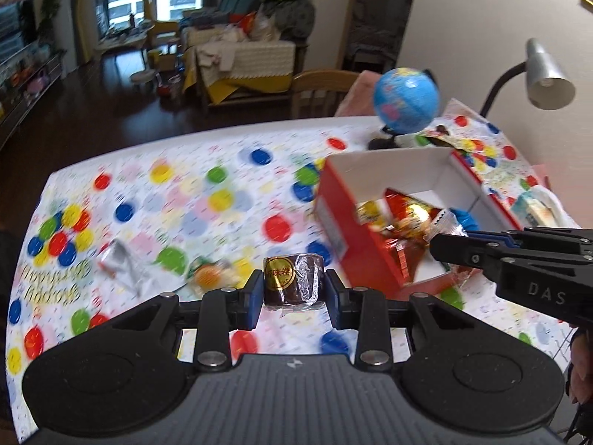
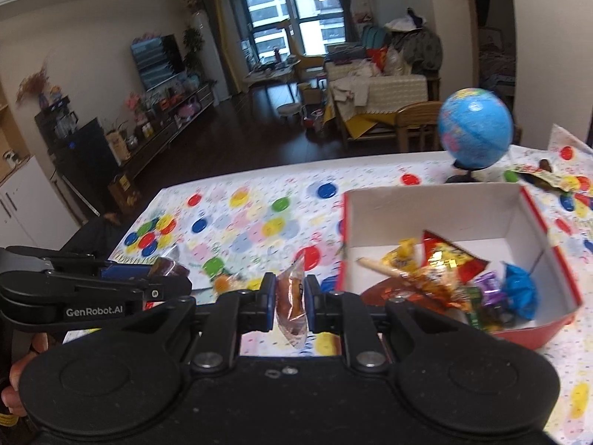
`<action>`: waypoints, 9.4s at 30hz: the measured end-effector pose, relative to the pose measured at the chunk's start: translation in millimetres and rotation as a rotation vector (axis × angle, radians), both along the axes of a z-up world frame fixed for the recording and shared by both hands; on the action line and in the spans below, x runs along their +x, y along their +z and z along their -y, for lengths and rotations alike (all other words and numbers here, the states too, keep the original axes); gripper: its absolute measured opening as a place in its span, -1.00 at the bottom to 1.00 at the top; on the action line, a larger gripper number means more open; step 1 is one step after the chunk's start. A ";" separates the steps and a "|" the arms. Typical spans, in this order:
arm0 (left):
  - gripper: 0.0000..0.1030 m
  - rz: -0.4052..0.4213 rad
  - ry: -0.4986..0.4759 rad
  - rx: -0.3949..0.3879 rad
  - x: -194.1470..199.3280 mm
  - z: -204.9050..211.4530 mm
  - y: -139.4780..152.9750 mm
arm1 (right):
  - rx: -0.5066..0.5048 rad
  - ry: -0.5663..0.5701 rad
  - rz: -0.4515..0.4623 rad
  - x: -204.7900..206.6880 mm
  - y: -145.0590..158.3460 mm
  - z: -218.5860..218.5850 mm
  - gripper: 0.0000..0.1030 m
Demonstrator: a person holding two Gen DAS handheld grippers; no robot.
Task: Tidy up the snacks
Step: 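Carry the brown snack with the left tool while the right tool carries the candy to the box, then release the brown snack into the box with the left tool while the right tool drops the candy, then move both tools back from the box to the silver packet and orange jelly, then grasp the silver packet with the left tool while the right tool grasps the orange jelly, then carry the silver packet with the left tool while the right tool carries the jelly to the box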
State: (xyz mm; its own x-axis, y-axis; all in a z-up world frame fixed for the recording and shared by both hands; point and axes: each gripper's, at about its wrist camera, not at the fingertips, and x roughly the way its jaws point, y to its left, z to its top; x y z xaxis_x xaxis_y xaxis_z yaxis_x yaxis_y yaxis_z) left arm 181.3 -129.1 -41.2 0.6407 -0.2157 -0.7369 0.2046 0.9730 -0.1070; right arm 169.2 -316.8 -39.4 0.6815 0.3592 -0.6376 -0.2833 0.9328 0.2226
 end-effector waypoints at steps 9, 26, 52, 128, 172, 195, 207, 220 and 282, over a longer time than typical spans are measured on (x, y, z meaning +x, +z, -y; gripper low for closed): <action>-0.35 0.027 -0.063 0.010 15.5 61.4 13.2 | -0.002 -0.070 0.021 8.7 6.3 50.4 -0.73; -0.35 -0.022 -0.097 0.054 59.6 143.3 -14.0 | -0.043 -0.172 -0.007 39.2 -17.4 140.1 -0.72; -0.35 -0.149 -0.079 0.176 156.2 192.1 -90.7 | -0.083 -0.182 -0.153 121.8 -96.1 178.4 -0.72; 1.00 0.068 0.010 -0.027 30.2 25.5 9.8 | 0.021 -0.041 0.029 22.3 -4.4 53.5 0.99; 1.00 -0.216 0.363 -0.034 115.4 -177.4 -121.6 | -0.180 0.263 -0.152 109.4 -118.4 -163.9 0.61; 0.27 -0.268 0.305 -0.015 146.5 -165.2 -156.1 | -0.216 0.333 -0.239 132.8 -160.2 -185.9 0.02; -0.41 -0.258 0.269 -0.008 136.6 -161.5 -145.8 | -0.176 0.303 -0.257 117.8 -151.6 -175.9 -0.18; -0.43 -0.255 0.285 -0.046 89.3 -168.8 -124.6 | -0.095 0.221 -0.250 78.1 -124.5 -139.4 -0.25; -0.44 -0.071 -0.178 0.053 108.6 166.1 -39.9 | -0.065 -0.178 -0.081 70.6 -57.9 156.2 -0.24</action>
